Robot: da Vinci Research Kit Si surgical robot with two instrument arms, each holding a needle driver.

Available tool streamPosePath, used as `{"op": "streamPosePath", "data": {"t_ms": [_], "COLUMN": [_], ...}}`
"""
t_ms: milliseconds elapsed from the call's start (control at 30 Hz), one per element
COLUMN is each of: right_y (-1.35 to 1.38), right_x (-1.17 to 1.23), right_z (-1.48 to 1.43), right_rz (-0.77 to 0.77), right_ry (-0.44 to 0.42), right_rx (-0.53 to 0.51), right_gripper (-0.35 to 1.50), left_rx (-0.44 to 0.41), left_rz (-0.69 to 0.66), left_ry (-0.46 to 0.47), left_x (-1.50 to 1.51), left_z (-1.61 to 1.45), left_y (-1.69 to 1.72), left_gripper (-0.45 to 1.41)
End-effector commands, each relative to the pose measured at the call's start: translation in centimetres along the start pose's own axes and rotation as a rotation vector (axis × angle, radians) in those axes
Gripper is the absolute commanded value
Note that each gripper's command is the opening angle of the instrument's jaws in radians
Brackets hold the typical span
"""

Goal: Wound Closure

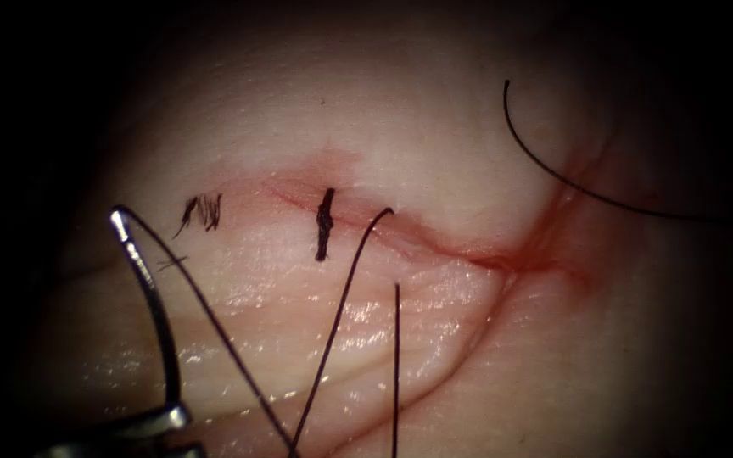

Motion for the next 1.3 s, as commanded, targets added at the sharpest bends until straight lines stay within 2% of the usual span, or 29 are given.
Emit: {"op": "streamPosePath", "data": {"t_ms": [33,100,267,367,467,533,700,767,800,833,867,900,933,1167,1300], "right_y": [0.38,0.58,0.75,0.94,0.95,0.91,0.94,1.00,1.02,1.02,1.02,1.02,1.00,0.97,0.73], "right_x": [-0.12,-0.23,-0.51,-0.87,-1.08,-1.23,-1.30,-1.33,-1.35,-1.36,-1.37,-1.39,-1.40,-1.30,-1.12], "right_z": [-0.04,-0.09,-0.09,-0.08,0.04,0.22,0.42,0.45,0.44,0.42,0.41,0.41,0.40,0.37,0.22], "right_rz": [-0.053,-0.082,-0.108,-0.120,-0.132,-0.149,-0.154,-0.150,-0.150,-0.150,-0.151,-0.152,-0.154,-0.156,-0.167], "right_ry": [-0.010,-0.025,-0.051,-0.109,-0.130,-0.141,-0.150,-0.154,-0.157,-0.158,-0.159,-0.159,-0.160,-0.137,-0.123], "right_rx": [-0.063,-0.091,-0.113,-0.161,-0.180,-0.172,-0.185,-0.191,-0.189,-0.189,-0.189,-0.189,-0.185,-0.160,-0.112], "right_gripper": [1.23,1.30,1.31,1.28,1.25,1.21,1.15,0.96,0.79,0.56,0.24,-0.23,-0.35,-0.35,-0.35], "left_rx": [0.031,0.074,0.127,0.157,0.153,0.152,0.150,0.150,0.150,0.151,0.151,0.152,0.150,0.148,0.140], "left_rz": [-0.002,0.004,0.022,0.032,0.036,0.037,0.037,0.038,0.038,0.038,0.039,0.039,0.039,0.043,0.048], "left_ry": [-0.017,-0.033,-0.079,-0.097,-0.088,-0.086,-0.084,-0.084,-0.084,-0.084,-0.085,-0.085,-0.083,-0.076,-0.068], "left_x": [-0.08,-0.14,-0.23,-0.25,-0.24,-0.23,-0.24,-0.24,-0.24,-0.24,-0.24,-0.24,-0.24,-0.25,-0.28], "left_z": [-0.01,-0.15,-0.35,-0.38,-0.35,-0.33,-0.33,-0.34,-0.34,-0.34,-0.33,-0.33,-0.32,-0.26,-0.19], "left_y": [-0.04,-0.16,-0.30,-0.32,-0.30,-0.28,-0.28,-0.27,-0.27,-0.27,-0.26,-0.26,-0.26,-0.20,-0.15], "left_gripper": [-0.45,-0.45,-0.45,-0.45,-0.45,-0.45,-0.45,-0.45,-0.45,-0.45,-0.45,-0.45,-0.45,-0.45,-0.45]}}
